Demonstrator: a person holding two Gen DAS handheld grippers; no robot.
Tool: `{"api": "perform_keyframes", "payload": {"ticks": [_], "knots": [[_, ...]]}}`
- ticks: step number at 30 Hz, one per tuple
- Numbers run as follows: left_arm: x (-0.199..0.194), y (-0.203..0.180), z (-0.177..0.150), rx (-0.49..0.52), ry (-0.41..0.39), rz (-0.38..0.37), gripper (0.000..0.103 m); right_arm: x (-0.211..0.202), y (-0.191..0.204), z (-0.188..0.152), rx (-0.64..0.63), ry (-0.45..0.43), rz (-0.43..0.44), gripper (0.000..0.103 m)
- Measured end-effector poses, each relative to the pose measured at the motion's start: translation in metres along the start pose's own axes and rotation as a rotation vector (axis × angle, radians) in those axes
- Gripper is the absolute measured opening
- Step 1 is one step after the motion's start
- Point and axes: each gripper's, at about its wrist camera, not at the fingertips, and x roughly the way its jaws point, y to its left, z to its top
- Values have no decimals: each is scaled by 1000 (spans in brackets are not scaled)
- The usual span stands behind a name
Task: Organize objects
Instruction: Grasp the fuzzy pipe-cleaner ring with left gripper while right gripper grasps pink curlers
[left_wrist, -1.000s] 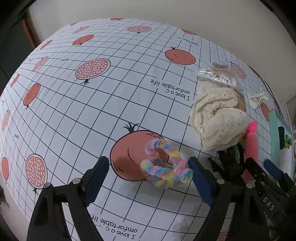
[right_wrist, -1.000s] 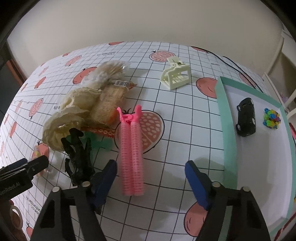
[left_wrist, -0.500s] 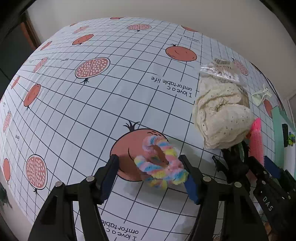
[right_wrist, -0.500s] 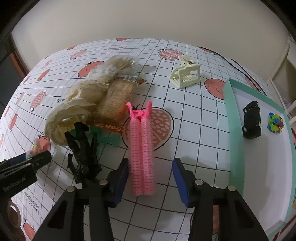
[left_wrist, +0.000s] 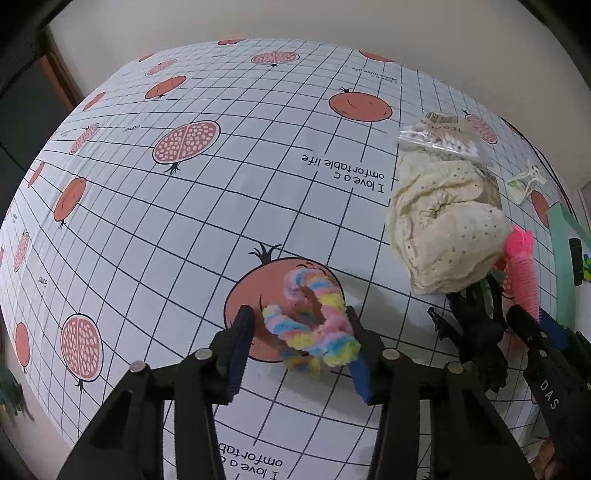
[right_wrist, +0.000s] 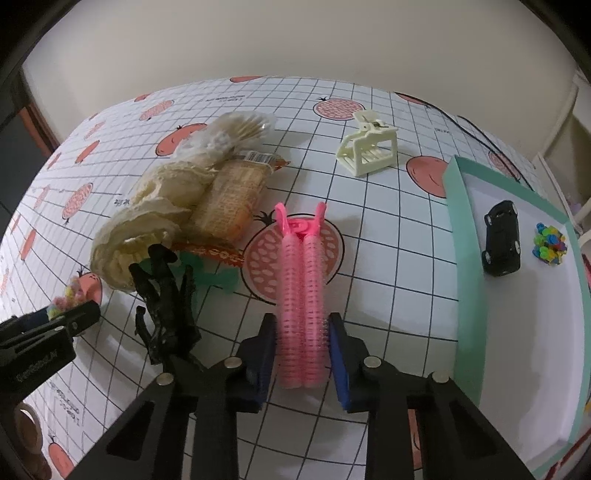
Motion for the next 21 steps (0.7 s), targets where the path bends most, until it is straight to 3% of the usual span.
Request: {"api": "perform_keyframes", "payload": {"ticks": [6, 11, 21], "knots": [[-1, -6, -15, 16, -6, -7, 31, 0, 1, 0, -13, 2, -7, 29], [0, -6, -5, 15, -9, -8, 18, -1, 0, 0, -13, 2, -1, 29], [-4, -4, -8, -1, -10, -4, 17, -1, -1, 0, -21, 6, -5, 29]]}}
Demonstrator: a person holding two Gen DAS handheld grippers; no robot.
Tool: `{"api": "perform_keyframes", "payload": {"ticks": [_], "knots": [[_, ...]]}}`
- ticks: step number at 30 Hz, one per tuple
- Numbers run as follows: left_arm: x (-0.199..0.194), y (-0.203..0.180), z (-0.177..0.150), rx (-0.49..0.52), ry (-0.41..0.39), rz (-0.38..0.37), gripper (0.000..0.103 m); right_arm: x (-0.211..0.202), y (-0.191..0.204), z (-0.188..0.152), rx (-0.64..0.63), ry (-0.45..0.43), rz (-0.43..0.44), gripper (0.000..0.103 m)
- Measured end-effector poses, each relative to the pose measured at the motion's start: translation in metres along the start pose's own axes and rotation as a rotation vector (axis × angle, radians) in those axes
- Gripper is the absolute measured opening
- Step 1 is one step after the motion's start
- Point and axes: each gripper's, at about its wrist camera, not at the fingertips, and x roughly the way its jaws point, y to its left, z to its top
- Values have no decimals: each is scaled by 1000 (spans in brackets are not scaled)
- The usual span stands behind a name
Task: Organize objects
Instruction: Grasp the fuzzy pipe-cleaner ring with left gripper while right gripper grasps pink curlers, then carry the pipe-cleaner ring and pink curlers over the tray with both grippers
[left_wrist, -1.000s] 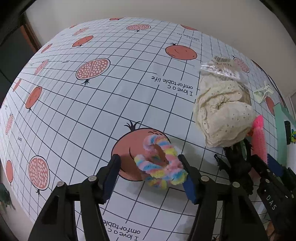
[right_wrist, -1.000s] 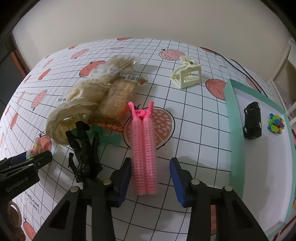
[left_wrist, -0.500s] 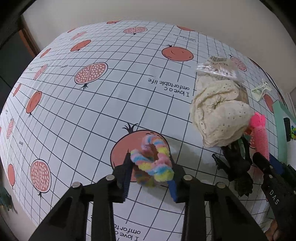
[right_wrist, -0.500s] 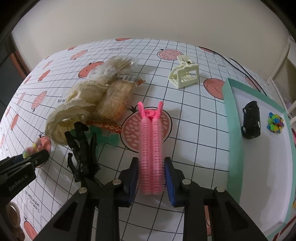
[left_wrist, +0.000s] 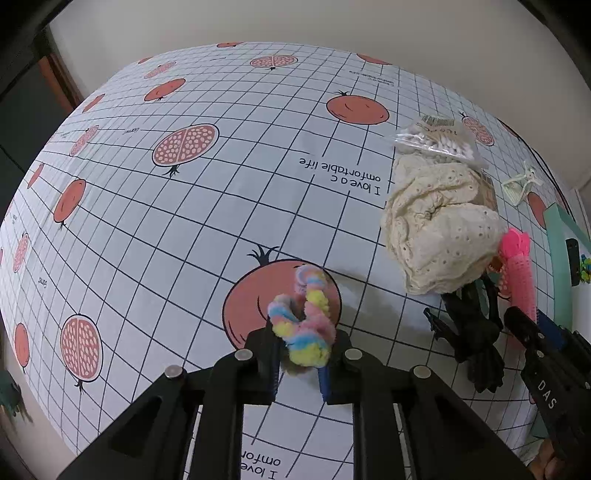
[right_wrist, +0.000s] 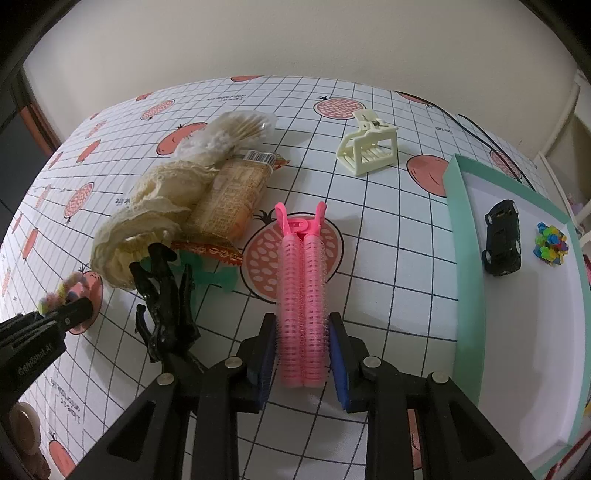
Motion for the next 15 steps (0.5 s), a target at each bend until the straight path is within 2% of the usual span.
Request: {"api": "perform_keyframes", "payload": {"ticks": [10, 15], "knots": [[-13, 0, 9, -6, -57, 11, 17, -4, -7, 0, 41, -6, 27, 28], [-26, 2, 15, -35, -102, -14, 17, -20, -15, 3, 69, -76, 59, 28]]}}
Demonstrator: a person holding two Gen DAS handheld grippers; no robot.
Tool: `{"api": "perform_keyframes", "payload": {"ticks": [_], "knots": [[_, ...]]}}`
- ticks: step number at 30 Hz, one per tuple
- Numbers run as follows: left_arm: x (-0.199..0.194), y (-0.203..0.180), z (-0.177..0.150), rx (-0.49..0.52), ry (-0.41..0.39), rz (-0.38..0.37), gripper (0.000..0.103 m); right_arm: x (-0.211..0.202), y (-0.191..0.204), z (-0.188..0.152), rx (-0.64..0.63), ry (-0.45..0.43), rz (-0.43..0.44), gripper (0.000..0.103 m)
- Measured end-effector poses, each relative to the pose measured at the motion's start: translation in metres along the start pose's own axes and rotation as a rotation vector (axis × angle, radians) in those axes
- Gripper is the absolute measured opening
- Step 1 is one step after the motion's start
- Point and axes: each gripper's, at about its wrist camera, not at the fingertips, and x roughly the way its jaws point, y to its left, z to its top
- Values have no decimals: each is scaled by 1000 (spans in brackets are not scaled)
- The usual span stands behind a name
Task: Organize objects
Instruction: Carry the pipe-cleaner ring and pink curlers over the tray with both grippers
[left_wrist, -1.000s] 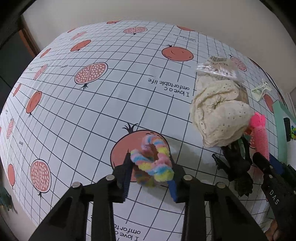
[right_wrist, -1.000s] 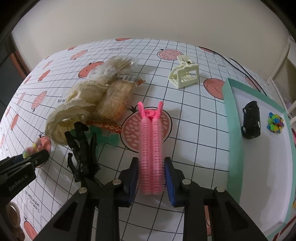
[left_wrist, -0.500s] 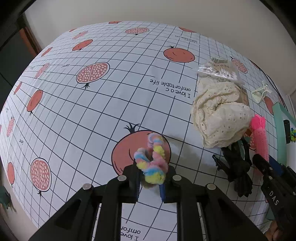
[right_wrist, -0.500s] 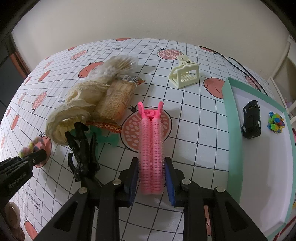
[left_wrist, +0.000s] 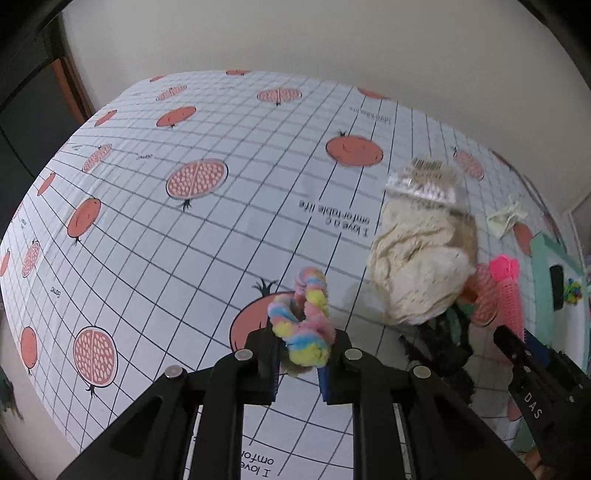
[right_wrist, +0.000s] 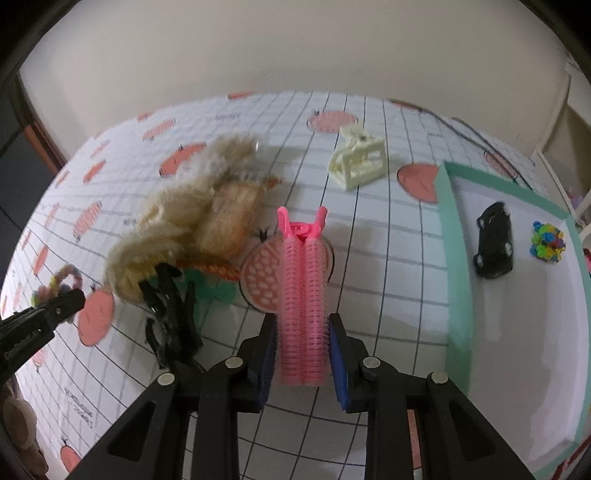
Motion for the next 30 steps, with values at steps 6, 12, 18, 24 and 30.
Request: {"api": "perform_keyframes", "payload": {"ticks": [6, 12, 18, 24, 30], "knots": [[-18, -5, 3, -14, -50, -29, 17, -17, -7, 5, 31, -60, 34, 28], [-32, -16, 6, -14, -91, -49, 17, -39, -18, 11, 53, -148, 59, 28], [-54, -30, 9, -12, -153, -89, 17, -58, -36, 13, 80, -232, 60, 28], [-77, -61, 7, 43, -210, -136, 17, -77, -67, 11, 127, -291, 37, 28], [-88, -104, -1, 124, -234, -177, 17, -89, -101, 3, 175, -310, -5, 28]]}}
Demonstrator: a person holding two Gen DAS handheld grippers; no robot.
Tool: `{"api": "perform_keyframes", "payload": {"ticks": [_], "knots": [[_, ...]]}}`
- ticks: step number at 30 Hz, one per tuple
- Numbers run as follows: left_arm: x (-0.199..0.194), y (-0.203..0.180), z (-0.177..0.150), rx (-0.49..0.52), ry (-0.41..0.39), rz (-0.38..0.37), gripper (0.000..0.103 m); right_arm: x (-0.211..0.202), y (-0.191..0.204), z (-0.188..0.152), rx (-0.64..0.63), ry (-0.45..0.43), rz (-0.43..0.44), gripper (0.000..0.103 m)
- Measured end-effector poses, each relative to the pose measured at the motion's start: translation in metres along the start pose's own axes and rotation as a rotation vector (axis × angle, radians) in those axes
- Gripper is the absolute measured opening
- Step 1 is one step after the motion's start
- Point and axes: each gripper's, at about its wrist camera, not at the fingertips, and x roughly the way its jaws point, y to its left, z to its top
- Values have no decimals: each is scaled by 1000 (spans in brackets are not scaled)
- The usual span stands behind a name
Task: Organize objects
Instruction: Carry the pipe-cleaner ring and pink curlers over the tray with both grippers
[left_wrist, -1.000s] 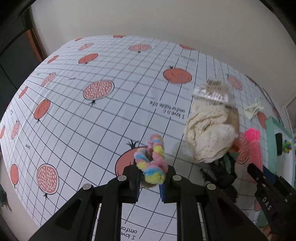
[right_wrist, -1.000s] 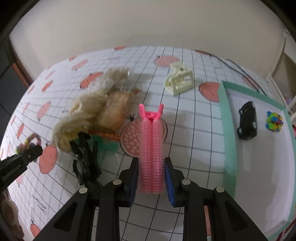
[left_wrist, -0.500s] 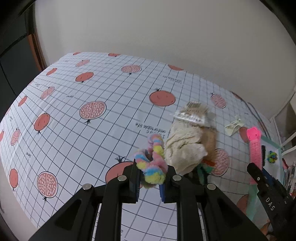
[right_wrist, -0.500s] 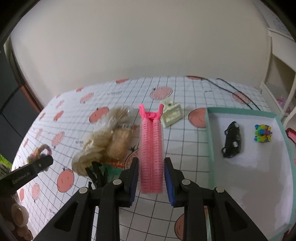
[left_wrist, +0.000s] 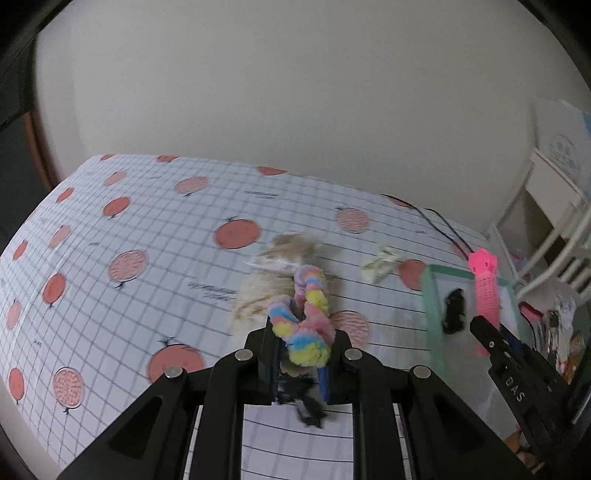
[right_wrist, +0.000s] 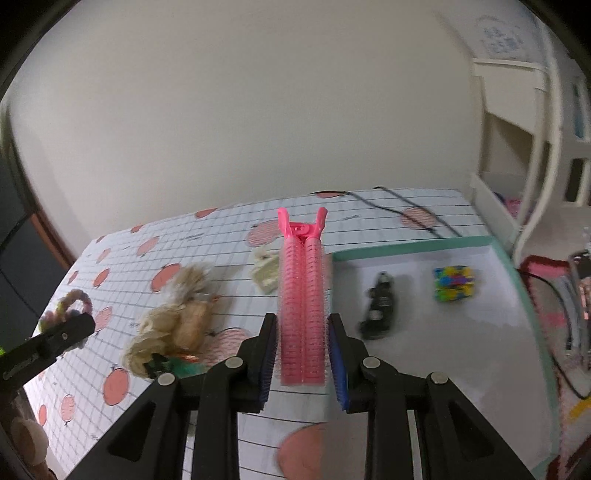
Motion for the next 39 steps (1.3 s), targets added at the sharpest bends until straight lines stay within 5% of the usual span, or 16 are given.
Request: {"api": "perform_keyframes", "payload": {"ticks": [17, 25, 39], "knots": [[17, -106, -25, 108, 52, -207, 17, -21, -111, -5, 142, -24, -150, 28], [32, -132, -32, 134, 85, -288, 17, -3, -119, -12, 124, 23, -197, 28], [67, -168, -45, 239, 116, -300, 17, 19, -127, -20, 141, 71, -243, 29]]}}
